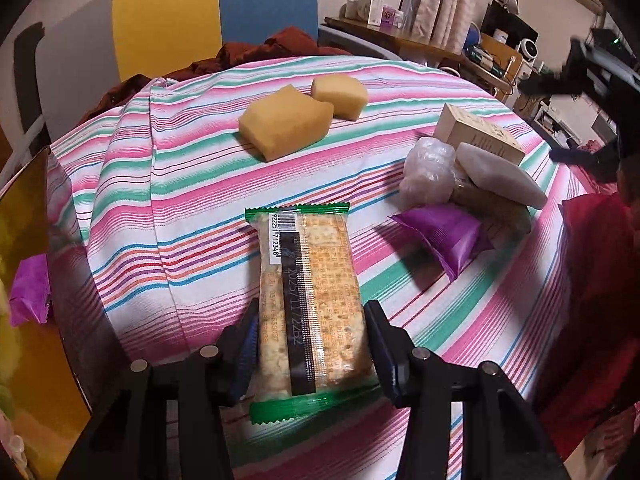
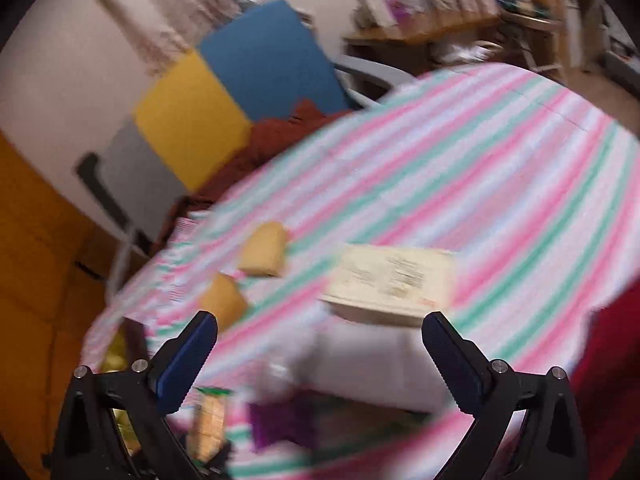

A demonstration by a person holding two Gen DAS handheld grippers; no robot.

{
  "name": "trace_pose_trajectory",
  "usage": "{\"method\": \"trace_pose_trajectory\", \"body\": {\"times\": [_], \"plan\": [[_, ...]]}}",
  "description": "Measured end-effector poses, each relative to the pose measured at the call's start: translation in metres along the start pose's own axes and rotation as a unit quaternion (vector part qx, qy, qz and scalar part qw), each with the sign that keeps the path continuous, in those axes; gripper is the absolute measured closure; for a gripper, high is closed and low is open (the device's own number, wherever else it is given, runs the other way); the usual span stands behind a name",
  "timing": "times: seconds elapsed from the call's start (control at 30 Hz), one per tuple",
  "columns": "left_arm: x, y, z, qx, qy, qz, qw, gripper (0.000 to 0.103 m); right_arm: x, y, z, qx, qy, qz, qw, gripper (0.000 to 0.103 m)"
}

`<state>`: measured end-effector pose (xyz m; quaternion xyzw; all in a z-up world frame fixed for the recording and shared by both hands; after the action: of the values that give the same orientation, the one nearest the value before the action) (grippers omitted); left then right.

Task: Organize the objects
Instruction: 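Grasp the white foam block with the right tool while the left tool holds the cracker packet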

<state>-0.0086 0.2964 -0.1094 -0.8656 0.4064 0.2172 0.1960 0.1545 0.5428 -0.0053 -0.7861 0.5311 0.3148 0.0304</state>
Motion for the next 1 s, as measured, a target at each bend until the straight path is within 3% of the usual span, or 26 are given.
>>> {"method": "trace_pose_trajectory", "body": {"times": [0.13,0.23,0.33,0.43,0.57,0.7,0.8,0.9,1.0], "plan": [[0.000,0.003,-0.001,0.008,-0.005,-0.006,0.9999,0.053,-0.002,-0.016,0.007,0.044,0.051,0.008,0.998,0.000],[-0.001,0.006,-0.001,0.019,-0.007,-0.014,0.9997,0.053,-0.006,-0.002,0.008,0.065,0.074,-0.061,0.993,0.000],[-0.001,0.008,-0.001,0.023,-0.009,-0.023,0.9994,0.053,-0.002,0.029,0.016,0.070,0.120,-0.203,0.969,0.000],[-0.001,0.008,-0.001,0.025,-0.010,-0.026,0.9993,0.053,0.002,0.038,0.031,0.095,0.154,-0.259,0.949,0.000],[-0.001,0.009,-0.001,0.028,-0.009,-0.027,0.9992,0.053,-0.008,0.030,0.063,0.113,0.189,-0.248,0.943,0.000],[-0.001,0.008,-0.001,0.028,-0.009,-0.026,0.9992,0.053,-0.011,0.016,0.085,0.094,0.225,-0.213,0.946,0.000],[-0.002,0.008,-0.001,0.028,-0.010,-0.026,0.9992,0.053,-0.007,0.014,0.079,0.064,0.235,-0.199,0.949,0.000],[-0.001,0.008,-0.001,0.028,-0.011,-0.026,0.9992,0.053,0.004,0.024,0.062,0.035,0.241,-0.222,0.944,0.000],[-0.001,0.008,-0.001,0.029,-0.011,-0.028,0.9991,0.053,0.019,0.034,0.054,0.054,0.234,-0.264,0.934,0.000]]}}
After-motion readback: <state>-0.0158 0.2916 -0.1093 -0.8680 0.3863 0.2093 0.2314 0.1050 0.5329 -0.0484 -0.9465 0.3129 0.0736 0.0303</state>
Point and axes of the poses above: each gripper's, at about its wrist camera, not at the fingertips, and z roughly the way its jaws point, y to its left, x to its underside, the point moved 1 cm from there along z, roughly the way its jaws point, and after that the axes turned 5 degrees about x, right-handed, at the moved point
